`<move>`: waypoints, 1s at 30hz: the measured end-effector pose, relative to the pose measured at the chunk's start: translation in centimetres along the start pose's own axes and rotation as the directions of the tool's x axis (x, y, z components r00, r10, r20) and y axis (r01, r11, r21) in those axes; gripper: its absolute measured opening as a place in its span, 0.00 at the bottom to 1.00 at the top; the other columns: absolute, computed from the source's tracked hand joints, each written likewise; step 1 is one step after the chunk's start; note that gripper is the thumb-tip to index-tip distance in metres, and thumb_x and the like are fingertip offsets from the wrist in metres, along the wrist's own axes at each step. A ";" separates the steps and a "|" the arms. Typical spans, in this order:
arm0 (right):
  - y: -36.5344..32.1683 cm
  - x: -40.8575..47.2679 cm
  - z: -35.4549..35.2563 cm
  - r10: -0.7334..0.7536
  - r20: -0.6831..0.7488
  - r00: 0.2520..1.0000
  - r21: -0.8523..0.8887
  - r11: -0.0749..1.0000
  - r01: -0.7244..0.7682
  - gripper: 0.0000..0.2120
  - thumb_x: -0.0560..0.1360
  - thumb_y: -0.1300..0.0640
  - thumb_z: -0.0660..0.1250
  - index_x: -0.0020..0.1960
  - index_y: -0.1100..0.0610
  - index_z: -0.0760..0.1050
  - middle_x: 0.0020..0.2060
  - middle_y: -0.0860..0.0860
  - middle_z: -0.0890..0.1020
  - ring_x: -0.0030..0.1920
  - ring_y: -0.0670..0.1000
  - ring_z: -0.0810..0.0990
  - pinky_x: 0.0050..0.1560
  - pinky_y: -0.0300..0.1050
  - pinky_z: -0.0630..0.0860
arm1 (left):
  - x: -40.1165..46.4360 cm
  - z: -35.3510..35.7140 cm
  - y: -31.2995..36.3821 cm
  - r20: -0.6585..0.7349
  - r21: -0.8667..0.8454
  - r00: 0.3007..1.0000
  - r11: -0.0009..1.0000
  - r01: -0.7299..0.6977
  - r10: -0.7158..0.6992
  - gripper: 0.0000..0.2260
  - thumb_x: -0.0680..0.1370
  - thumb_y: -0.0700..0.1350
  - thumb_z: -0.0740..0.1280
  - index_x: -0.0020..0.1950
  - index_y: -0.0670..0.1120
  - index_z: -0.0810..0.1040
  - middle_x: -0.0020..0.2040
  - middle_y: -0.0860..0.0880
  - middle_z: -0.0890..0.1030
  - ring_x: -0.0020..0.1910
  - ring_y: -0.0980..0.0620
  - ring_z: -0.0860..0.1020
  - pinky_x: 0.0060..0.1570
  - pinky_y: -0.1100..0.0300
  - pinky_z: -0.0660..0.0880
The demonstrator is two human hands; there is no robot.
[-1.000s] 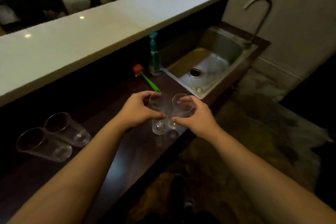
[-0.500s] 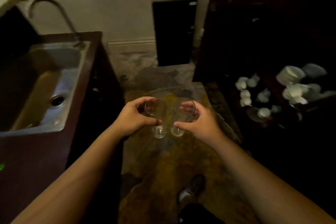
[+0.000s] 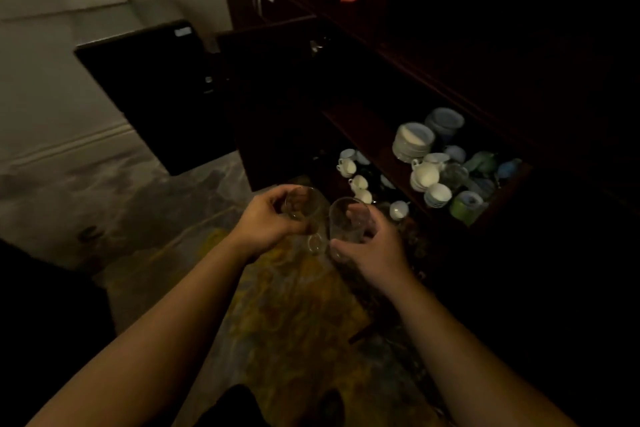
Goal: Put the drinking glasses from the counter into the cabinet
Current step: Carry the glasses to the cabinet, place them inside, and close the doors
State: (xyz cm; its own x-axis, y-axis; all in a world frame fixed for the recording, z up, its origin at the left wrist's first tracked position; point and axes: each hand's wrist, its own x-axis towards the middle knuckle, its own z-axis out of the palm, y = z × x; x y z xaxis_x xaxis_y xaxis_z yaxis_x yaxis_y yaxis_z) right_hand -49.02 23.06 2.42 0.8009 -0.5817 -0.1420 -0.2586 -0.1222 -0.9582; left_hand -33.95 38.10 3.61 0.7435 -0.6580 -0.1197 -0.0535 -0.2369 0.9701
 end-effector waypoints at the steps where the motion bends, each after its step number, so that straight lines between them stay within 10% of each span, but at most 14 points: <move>1: -0.1 1.0 0.0 0.007 -0.052 0.999 0.025 1.000 -0.006 0.31 0.66 0.59 0.81 0.66 0.51 0.75 0.60 0.44 0.79 0.62 0.44 0.75 0.58 0.40 0.75 | 1.9 0.4 0.4 0.018 0.010 1.000 1.000 -0.017 0.017 0.27 0.63 0.33 0.81 0.60 0.46 0.81 0.51 0.50 0.85 0.51 0.56 0.83 0.47 0.64 0.79; 9: -0.4 10.1 2.1 0.119 -0.259 0.959 0.161 0.984 -0.079 0.31 0.67 0.62 0.80 0.67 0.55 0.74 0.59 0.45 0.80 0.57 0.41 0.78 0.47 0.26 0.72 | 16.3 -0.2 -0.3 0.122 0.084 0.992 0.996 -0.035 0.025 0.25 0.66 0.33 0.79 0.59 0.50 0.81 0.50 0.53 0.85 0.49 0.56 0.83 0.41 0.64 0.80; 16: -1.4 23.5 4.7 0.181 -0.334 0.925 0.173 0.977 -0.129 0.26 0.67 0.65 0.80 0.62 0.53 0.76 0.57 0.47 0.82 0.59 0.47 0.80 0.56 0.44 0.81 | 32.7 -5.3 -3.2 0.259 0.097 0.965 0.993 -0.073 0.046 0.24 0.65 0.37 0.80 0.58 0.54 0.82 0.52 0.55 0.85 0.51 0.58 0.83 0.50 0.56 0.81; 20: -1.4 32.4 6.5 0.233 -0.396 0.888 0.204 0.965 -0.163 0.25 0.67 0.66 0.79 0.61 0.53 0.76 0.57 0.49 0.82 0.58 0.47 0.81 0.43 0.31 0.79 | 42.9 -7.1 -4.5 0.326 0.110 0.945 0.992 -0.069 0.030 0.24 0.66 0.36 0.79 0.59 0.50 0.81 0.51 0.53 0.85 0.50 0.59 0.83 0.48 0.61 0.81; 27: 0.1 47.2 6.2 0.256 -0.477 0.841 0.170 0.966 -0.197 0.25 0.65 0.62 0.81 0.59 0.53 0.77 0.53 0.52 0.85 0.54 0.53 0.85 0.49 0.52 0.82 | 57.7 -7.1 -5.5 0.378 0.152 0.925 0.983 -0.099 0.034 0.28 0.63 0.39 0.82 0.62 0.48 0.80 0.52 0.57 0.82 0.49 0.69 0.80 0.45 0.75 0.75; 30: 1.5 52.2 4.9 0.219 -0.504 0.835 0.123 0.976 -0.182 0.25 0.66 0.61 0.81 0.58 0.47 0.76 0.54 0.48 0.84 0.50 0.42 0.84 0.42 0.34 0.80 | 62.0 -4.9 -6.3 0.380 0.149 0.925 0.985 -0.090 0.027 0.30 0.62 0.40 0.83 0.63 0.50 0.78 0.53 0.58 0.80 0.51 0.67 0.79 0.45 0.74 0.75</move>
State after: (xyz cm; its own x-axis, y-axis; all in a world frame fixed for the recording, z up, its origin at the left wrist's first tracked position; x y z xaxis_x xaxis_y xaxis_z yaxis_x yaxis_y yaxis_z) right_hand -4.99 -3.53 -7.63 0.3403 -0.9180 -0.2038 -0.3317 0.0856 -0.9395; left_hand 15.76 2.32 -8.91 0.4328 -0.8863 -0.1646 -0.2192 -0.2806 0.9345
